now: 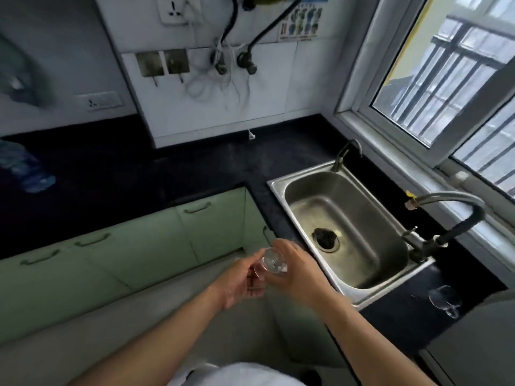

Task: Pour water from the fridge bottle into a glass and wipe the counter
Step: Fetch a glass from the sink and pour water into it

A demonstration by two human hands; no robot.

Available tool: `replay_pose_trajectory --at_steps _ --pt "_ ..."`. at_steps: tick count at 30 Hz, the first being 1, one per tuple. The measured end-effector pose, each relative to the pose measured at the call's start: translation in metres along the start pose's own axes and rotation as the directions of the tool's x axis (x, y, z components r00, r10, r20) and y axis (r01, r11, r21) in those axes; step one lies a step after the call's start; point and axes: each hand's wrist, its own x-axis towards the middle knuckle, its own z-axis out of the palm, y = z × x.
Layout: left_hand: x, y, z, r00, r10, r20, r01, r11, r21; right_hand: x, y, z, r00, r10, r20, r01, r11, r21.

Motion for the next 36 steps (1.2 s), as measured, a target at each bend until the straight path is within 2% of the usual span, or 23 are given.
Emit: replay_pose_trajectory --at_steps 2,5,8,15,20,28,33,36 --pt "-0.02 0.012 -0.027 1.0 0.017 0.0 -0.017 0.999 0.031 0.007 -0.023 0.014 1.0 -0.011 -0.009 0.012 0.993 0.119" --pt "-0.056 0.032 -0.095 0.997 0.064 -0.041 -0.065 0.998 -0.024 0.029 -0.074 0.055 0.999 -0.021 0.025 0.013 0.962 0.272" --pt "-0.082 0.046 -0.151 0.992 0.083 -0.091 -0.09 0.993 -0.074 0.055 -0.118 0.09 0.996 -0.018 0.089 -0.013 0.941 0.338" --pt "-0.109 0.067 -0.245 0.971 0.158 -0.18 -0.19 0.966 -0.177 0.122 -0.188 0.138 0.964 -0.134 0.229 0.053 0.944 0.327" --pt "-0.12 0.082 -0.306 0.931 0.195 -0.308 -0.263 0.944 -0.199 0.181 -0.221 0.183 0.909 -0.231 0.348 0.107 0.934 0.342" --pt "-0.114 0.117 -0.397 0.767 0.133 -0.628 -0.392 0.872 -0.294 0.292 -0.279 0.277 0.764 -0.431 0.48 0.315 0.899 0.305" --pt "-0.11 0.127 -0.449 0.7 0.087 -0.709 -0.454 0.82 -0.348 0.341 -0.316 0.327 0.673 -0.5 0.545 0.464 0.859 0.215" --pt "-0.109 0.131 -0.481 0.684 0.079 -0.725 -0.478 0.8 -0.363 0.359 -0.336 0.354 0.66 -0.503 0.558 0.493 0.851 0.182"
